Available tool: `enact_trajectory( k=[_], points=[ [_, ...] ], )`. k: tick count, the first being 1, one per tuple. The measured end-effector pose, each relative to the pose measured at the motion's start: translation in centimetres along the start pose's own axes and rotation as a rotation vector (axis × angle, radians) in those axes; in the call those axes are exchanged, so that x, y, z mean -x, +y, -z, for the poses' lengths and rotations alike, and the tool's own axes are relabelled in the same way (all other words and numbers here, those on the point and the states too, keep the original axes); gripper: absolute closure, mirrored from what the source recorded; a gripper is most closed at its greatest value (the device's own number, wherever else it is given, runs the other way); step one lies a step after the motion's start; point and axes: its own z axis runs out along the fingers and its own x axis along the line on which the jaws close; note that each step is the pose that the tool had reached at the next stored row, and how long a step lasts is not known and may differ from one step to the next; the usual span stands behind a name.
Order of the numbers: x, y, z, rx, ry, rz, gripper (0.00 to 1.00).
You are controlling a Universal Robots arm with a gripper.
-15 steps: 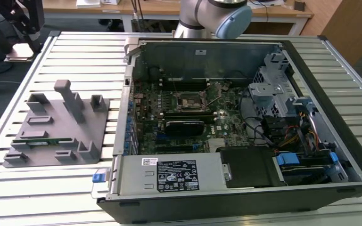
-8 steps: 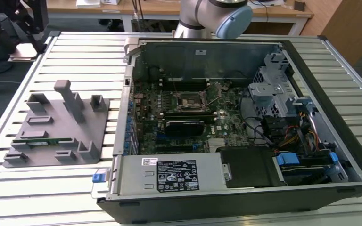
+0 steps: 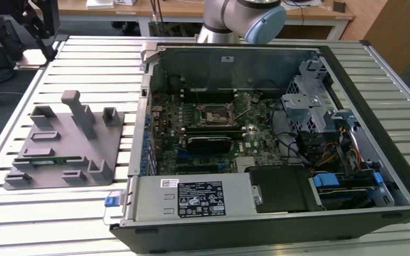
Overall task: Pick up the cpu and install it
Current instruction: 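Pick up the cpu and move it towards the insertion slot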
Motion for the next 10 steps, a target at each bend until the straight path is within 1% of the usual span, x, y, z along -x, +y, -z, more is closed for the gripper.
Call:
enact_trajectory(
  k=[10],
  points=[
    [0.91,-0.02,-0.02,0.0000,0.0000,0.000,0.47]
  ],
)
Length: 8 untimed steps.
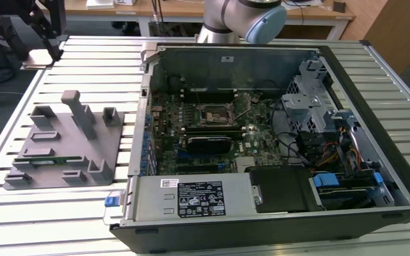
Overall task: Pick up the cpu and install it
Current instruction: 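Pick up the cpu and move it towards the insertion slot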
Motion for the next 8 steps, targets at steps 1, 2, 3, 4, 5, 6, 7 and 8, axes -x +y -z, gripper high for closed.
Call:
enact_trajectory(
  k=[1,2,3,4,5,6,7,8],
  points=[
    [0.08,0.00,0.00,0.0000,0.0000,0.000,0.47],
    [0.16,0.00,0.00,0.0000,0.0000,0.000,0.47],
    [0.24,0.00,0.00,0.0000,0.0001,0.000,0.47],
    [0.31,0.00,0.00,0.0000,0.0000,0.000,0.47],
    [0.38,-0.01,-0.01,0.0000,0.0000,0.000,0.47],
    [0.46,-0.01,-0.01,0.0000,0.0000,0.000,0.47],
    [0.54,-0.01,-0.01,0.0001,0.0000,0.000,0.47],
    [0.63,-0.01,-0.01,0.0000,0.0001,0.000,0.47]
  ],
)
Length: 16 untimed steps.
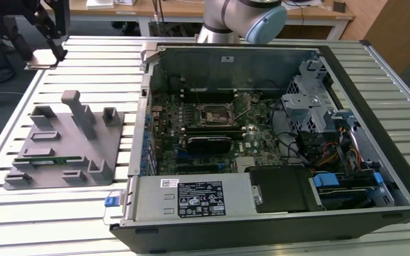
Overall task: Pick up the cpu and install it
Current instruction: 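Pick up the cpu and move it towards the insertion slot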
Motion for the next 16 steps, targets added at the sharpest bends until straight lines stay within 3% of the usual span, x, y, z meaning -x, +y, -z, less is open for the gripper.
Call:
enact_trajectory(
  k=[16],
  points=[
    [1.67,-0.03,-0.03,0.0001,0.0000,0.000,0.47]
  ],
)
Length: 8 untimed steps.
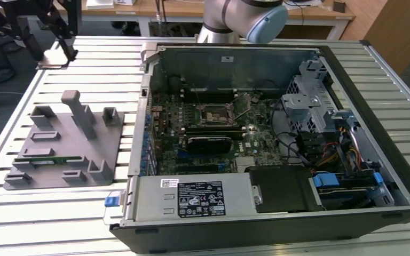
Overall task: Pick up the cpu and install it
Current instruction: 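Pick up the cpu and move it towards the insertion slot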
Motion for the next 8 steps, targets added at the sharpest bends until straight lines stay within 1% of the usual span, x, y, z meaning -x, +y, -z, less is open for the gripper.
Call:
enact_trajectory(
  k=[8],
  points=[
    [0.93,-0.02,-0.02,0.0000,-0.0002,0.000,0.47]
  ],
)
